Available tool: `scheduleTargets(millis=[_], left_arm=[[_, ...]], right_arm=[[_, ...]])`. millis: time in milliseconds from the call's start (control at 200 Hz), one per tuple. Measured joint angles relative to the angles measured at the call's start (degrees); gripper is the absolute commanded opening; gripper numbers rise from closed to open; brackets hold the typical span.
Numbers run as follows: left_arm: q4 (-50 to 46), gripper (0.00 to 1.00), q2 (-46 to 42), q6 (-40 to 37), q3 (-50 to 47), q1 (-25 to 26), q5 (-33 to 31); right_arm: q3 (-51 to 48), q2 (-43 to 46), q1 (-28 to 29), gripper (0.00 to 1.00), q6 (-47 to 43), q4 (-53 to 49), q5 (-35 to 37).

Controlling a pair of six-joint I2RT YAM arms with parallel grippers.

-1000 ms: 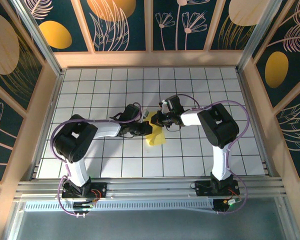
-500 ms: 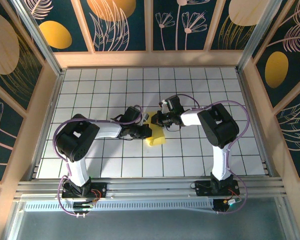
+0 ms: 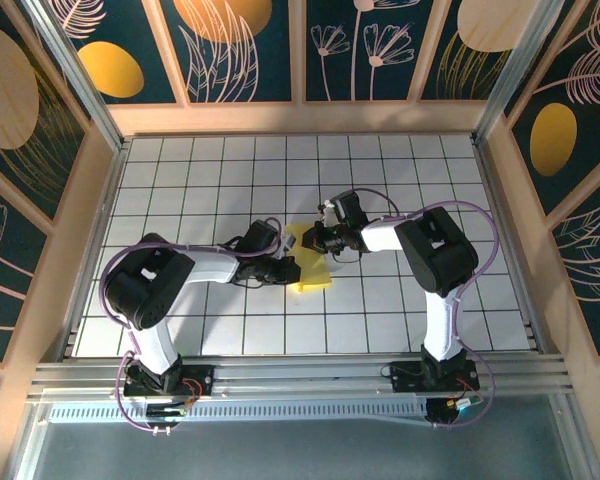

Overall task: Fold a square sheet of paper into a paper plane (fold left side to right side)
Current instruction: First fold the square sheet of paper in half at the center of the table.

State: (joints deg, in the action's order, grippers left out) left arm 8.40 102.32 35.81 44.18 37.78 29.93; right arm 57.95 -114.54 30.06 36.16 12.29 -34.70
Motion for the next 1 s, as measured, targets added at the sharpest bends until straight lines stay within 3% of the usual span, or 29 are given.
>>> scheduleTargets(millis=[631, 1001], left_arm=[[-3.08, 0.04, -5.97, 1.36, -2.95, 1.53, 0.04], [-1.33, 0.04, -0.37, 2.40, 1.42, 1.55, 2.91]], right_arm=[[0.00, 0.00, 0.00, 0.00, 0.00, -0.02, 0.02], [0.00, 0.00, 0.04, 0.00, 0.02, -0.02, 0.07]])
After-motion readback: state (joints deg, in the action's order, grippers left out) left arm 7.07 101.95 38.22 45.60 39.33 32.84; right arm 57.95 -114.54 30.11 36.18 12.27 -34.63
